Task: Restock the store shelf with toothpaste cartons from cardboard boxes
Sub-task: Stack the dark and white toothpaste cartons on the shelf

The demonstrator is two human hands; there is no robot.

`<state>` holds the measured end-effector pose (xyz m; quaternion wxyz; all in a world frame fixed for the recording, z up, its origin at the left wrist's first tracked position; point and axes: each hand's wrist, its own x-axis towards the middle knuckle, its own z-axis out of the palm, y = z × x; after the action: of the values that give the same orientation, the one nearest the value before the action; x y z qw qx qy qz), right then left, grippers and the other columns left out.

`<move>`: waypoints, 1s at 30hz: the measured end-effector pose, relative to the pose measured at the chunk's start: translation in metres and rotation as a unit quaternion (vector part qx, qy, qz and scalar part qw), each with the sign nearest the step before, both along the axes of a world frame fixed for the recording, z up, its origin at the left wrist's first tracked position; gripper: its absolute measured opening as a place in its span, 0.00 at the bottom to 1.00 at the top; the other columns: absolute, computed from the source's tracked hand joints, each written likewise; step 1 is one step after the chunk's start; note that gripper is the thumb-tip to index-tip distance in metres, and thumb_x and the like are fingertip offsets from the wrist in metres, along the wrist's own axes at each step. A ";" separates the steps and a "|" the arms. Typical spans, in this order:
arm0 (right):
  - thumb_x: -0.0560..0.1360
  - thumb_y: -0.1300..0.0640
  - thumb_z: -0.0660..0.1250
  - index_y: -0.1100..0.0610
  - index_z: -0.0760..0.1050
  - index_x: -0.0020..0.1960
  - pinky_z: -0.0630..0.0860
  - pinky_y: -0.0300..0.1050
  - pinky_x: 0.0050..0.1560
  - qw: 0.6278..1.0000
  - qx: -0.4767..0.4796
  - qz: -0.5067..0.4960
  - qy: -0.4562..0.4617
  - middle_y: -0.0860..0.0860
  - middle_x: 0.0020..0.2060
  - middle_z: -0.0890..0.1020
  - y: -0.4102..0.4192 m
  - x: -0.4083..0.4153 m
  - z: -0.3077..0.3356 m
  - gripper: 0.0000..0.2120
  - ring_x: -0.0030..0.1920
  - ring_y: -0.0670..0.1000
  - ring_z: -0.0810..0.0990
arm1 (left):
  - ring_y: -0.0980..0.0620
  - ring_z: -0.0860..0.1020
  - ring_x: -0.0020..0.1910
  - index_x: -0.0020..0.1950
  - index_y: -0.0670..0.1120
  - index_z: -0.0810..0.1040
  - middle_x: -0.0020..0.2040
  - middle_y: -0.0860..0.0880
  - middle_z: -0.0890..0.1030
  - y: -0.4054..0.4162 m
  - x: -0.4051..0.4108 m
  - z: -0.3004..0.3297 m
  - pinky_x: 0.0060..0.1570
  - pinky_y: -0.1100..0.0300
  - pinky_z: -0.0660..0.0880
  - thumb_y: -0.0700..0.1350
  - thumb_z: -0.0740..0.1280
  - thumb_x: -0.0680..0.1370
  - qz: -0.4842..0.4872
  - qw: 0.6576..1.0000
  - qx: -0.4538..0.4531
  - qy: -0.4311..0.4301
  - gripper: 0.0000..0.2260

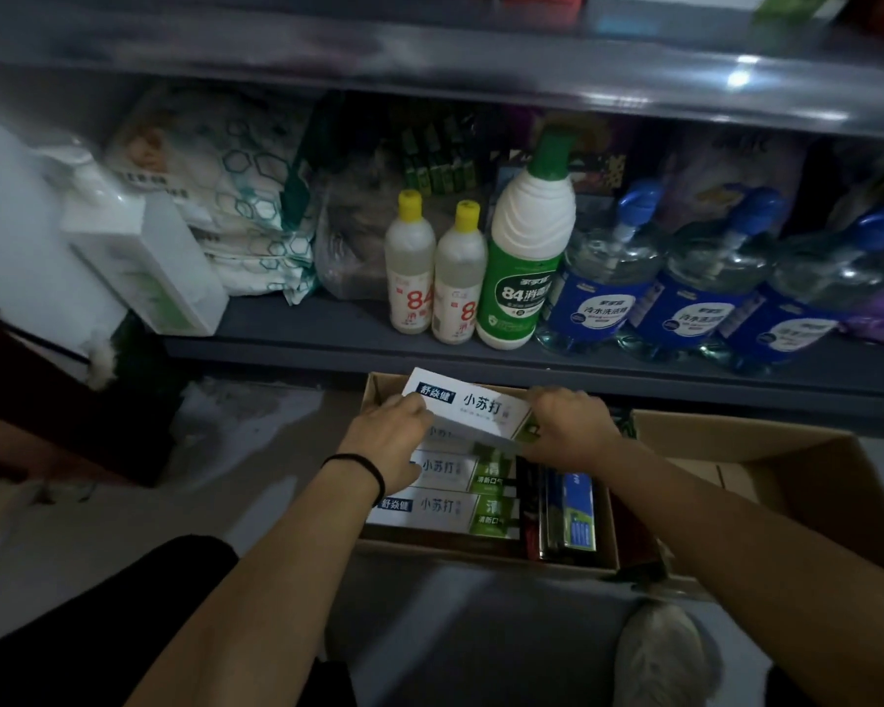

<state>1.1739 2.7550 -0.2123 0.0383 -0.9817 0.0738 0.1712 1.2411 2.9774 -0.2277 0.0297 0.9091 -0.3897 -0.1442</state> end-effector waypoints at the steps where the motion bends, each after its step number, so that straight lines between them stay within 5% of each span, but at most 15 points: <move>1: 0.70 0.40 0.70 0.55 0.69 0.63 0.75 0.49 0.52 1.000 -0.006 -0.001 -0.005 0.53 0.59 0.77 -0.002 -0.001 0.005 0.29 0.57 0.56 0.78 | 0.51 0.67 0.63 0.67 0.50 0.69 0.63 0.52 0.67 0.000 -0.002 0.002 0.58 0.53 0.73 0.47 0.70 0.72 -0.002 1.000 -0.007 -0.006 0.24; 19: 0.70 0.37 0.69 0.51 0.69 0.66 0.74 0.46 0.47 0.997 -0.011 -0.019 -0.071 0.49 0.56 0.79 -0.052 0.006 0.005 0.30 0.52 0.52 0.78 | 0.46 0.65 0.66 0.72 0.47 0.63 0.67 0.46 0.65 -0.036 0.026 -0.083 0.63 0.52 0.68 0.45 0.70 0.74 -0.025 0.994 0.097 0.034 0.29; 30: 0.68 0.41 0.71 0.52 0.69 0.66 0.72 0.45 0.46 0.998 -0.003 -0.019 -0.062 0.50 0.58 0.78 -0.062 0.013 -0.006 0.30 0.54 0.53 0.78 | 0.47 0.66 0.64 0.66 0.45 0.68 0.63 0.47 0.67 -0.042 0.005 -0.126 0.61 0.52 0.70 0.46 0.73 0.70 -0.078 0.986 0.101 0.108 0.26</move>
<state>1.1869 2.6932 -0.2188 0.0434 -0.9890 0.0902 0.1088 1.2456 2.9352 -0.3542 -0.0314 0.8536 -0.4372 -0.2814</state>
